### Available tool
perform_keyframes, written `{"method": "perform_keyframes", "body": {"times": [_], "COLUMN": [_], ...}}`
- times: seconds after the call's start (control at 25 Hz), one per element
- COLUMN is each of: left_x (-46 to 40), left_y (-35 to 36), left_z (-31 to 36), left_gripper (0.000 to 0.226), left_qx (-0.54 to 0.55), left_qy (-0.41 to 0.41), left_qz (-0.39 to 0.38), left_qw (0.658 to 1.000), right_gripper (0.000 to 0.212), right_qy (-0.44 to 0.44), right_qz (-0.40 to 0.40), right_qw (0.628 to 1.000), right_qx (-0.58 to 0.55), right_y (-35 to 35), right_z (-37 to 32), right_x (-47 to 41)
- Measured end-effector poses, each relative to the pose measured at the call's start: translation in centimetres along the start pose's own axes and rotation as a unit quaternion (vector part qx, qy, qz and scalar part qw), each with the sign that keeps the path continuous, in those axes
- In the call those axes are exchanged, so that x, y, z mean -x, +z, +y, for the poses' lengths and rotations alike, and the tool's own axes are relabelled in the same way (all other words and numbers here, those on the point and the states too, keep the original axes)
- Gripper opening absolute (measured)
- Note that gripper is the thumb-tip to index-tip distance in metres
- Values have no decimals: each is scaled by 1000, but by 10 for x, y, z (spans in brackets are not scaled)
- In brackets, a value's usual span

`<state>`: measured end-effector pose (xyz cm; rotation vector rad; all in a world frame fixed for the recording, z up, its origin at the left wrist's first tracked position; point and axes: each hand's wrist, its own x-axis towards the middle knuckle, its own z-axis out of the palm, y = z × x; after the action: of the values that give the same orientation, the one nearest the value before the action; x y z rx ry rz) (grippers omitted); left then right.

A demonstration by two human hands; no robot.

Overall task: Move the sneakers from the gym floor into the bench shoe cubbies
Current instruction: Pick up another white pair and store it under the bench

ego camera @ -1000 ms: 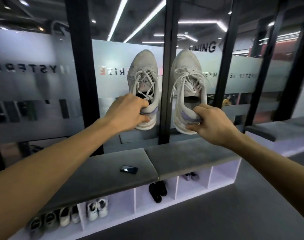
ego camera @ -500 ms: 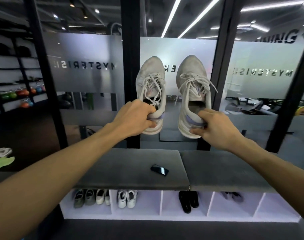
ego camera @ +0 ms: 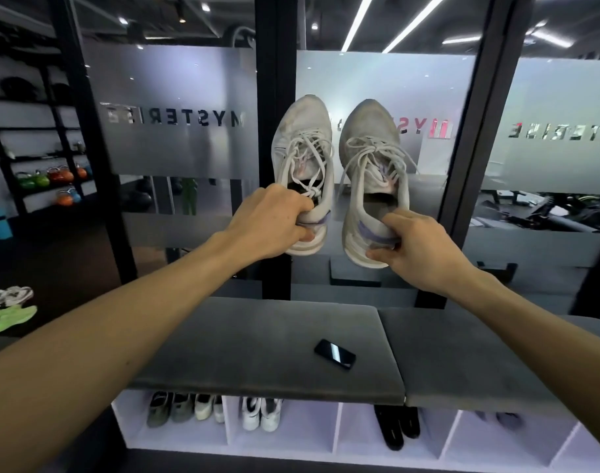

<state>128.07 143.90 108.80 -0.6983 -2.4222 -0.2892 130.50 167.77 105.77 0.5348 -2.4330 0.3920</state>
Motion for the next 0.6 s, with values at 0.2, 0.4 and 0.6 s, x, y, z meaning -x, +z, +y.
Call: {"method": "perform_keyframes", "body": {"times": [0.2,0.4,0.6], "left_x": [-38,-69,-74], "left_y": [32,54,102], "left_z": [-33,-49,-61], "left_gripper": [48,48,49], "left_qx": [1,-3,-19], "left_qy": [2,-9,-25], "left_qz": [-14,-21,-35], "left_qw": [1000,1000,999], "right_gripper": [25,41,42], "right_qy": [5,14,7], "right_qz": [-7,-11,-26], "right_qw": [1000,1000,999], "right_qx": [-18,-26,-36], "right_y": [35,51,90], "right_z": [23,53,87], "right_x": [-42,-74,-76]}}
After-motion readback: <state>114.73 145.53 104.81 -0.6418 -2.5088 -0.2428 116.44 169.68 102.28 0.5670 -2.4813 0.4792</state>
